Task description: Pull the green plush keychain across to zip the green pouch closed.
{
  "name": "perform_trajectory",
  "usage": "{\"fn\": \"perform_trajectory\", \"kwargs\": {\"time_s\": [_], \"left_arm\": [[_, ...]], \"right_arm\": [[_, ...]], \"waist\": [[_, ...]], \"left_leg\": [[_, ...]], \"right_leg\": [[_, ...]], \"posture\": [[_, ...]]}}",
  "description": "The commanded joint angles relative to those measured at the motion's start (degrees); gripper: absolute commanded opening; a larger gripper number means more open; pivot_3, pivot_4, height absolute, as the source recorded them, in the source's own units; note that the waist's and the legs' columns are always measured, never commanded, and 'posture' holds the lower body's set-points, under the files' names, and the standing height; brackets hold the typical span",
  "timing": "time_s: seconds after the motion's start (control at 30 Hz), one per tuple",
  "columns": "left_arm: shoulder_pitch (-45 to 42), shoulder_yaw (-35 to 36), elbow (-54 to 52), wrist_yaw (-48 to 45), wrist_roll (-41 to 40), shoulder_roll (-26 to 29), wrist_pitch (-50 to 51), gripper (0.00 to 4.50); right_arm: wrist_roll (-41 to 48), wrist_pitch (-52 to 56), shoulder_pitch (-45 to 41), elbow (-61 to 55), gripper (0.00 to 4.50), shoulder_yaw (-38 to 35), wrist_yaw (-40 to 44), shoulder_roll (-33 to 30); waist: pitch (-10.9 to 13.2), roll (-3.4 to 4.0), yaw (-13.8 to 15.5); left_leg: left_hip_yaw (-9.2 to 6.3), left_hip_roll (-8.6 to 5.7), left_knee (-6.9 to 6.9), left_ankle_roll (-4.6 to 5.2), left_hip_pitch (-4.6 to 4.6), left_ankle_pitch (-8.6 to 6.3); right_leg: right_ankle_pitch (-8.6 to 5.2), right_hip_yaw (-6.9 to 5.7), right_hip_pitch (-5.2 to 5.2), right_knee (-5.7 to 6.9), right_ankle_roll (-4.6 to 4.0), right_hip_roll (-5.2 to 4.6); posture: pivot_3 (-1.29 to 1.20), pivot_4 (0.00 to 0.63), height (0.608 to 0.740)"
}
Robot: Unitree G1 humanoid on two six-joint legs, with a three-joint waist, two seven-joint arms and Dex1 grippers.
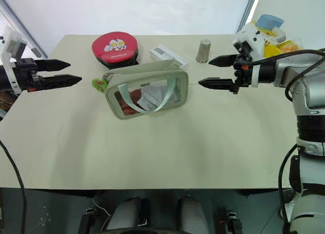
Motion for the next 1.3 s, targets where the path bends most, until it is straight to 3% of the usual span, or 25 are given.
{"fn": "perform_trajectory", "kwargs": {"time_s": [0.03, 0.33, 0.57, 0.73, 0.93, 1.2, 1.27, 1.3], "left_arm": [[0.91, 1.63, -2.75, 0.5, 0.03, 1.17, -1.41, 4.5], [2.38, 3.39, -4.66, 5.15, -0.58, -0.23, -1.32, 4.5], [2.38, 3.9, -5.01, 7.24, -1.2, -0.97, -1.17, 4.5], [1.62, 4.85, -10.33, 8.39, -5.93, -2.48, 3.76, 4.5], [1.93, 4.14, -18.11, 11.08, -10.12, -4.72, 7.65, 4.5], [7.16, 7.55, -23.98, 16.56, -11.75, -5.14, 9.59, 4.5], [8.23, 8.46, -25.18, 17.94, -12.51, -5.41, 10.13, 4.5], [8.81, 8.73, -25.76, 18.62, -12.73, -5.48, 10.27, 4.5]], "right_arm": [[0.35, -1.04, -2.07, 0.02, 4.43, -0.9, 0.26, 0.73], [-1.46, -4.59, -3.34, 3.58, 4.43, -0.46, 0.28, 2.45], [-3.62, -7.87, -6.67, 7.53, 4.43, 1.03, 1.67, 4.31], [-4.9, -10.85, -10.69, 9.27, 4.43, 4.0, 4.42, 8.39], [-11.9, -23.17, -17.51, 22.58, 4.43, 9.88, 7.71, 16.31], [-19.49, -37.67, -21.57, 39.62, 4.43, 12.94, 10.58, 21.6], [-21.33, -40.91, -22.19, 43.04, 3.7, 13.19, 10.14, 22.43], [-22.11, -42.44, -22.47, 44.65, 3.12, 13.26, 10.38, 22.73]], "waist": [[0.01, -0.01, 0.08], [0.02, -0.03, -0.01], [0.02, -0.02, -0.17], [0.02, -0.02, -0.22], [0.03, -0.02, -0.27], [0.03, -0.02, -0.32], [0.03, -0.02, -0.39], [0.03, -0.02, -0.42]], "left_leg": [[0.0, 0.0, 0.01, 0.0, -0.03, 0.0], [-0.02, 0.0, 0.21, -0.2, -0.72, 0.12], [-0.01, 0.01, 0.22, -0.2, -0.75, 0.12], [-0.01, 0.02, 0.22, -0.2, -0.75, 0.12], [-0.03, 0.02, 0.26, -0.21, -0.75, 0.13], [-0.04, 0.02, 0.32, -0.25, -0.76, 0.15], [-0.05, 0.02, 0.32, -0.25, -0.76, 0.15], [-0.05, 0.02, 0.33, -0.25, -0.76, 0.15]], "right_leg": [[0.0, 0.0, -0.03, 0.01, 0.0, -0.01], [0.01, -0.01, -0.72, 0.19, 0.0, 0.0], [0.01, -0.01, -0.77, 0.19, 0.0, 0.03], [0.01, -0.01, -0.77, 0.2, 0.0, 0.03], [0.02, -0.01, -0.77, 0.26, 0.0, 0.05], [0.03, -0.01, -0.75, 0.27, -0.01, 0.05], [0.03, -0.01, -0.74, 0.27, -0.01, 0.04], [0.03, -0.01, -0.74, 0.27, -0.01, 0.04]], "posture": [[0.0, 0.15, 0.74], [0.0, 0.15, 0.74], [0.0, 0.15, 0.74], [0.0, 0.15, 0.74], [0.0, 0.15, 0.74], [0.0, 0.15, 0.74], [0.0, 0.15, 0.74], [0.0, 0.15, 0.74]]}}
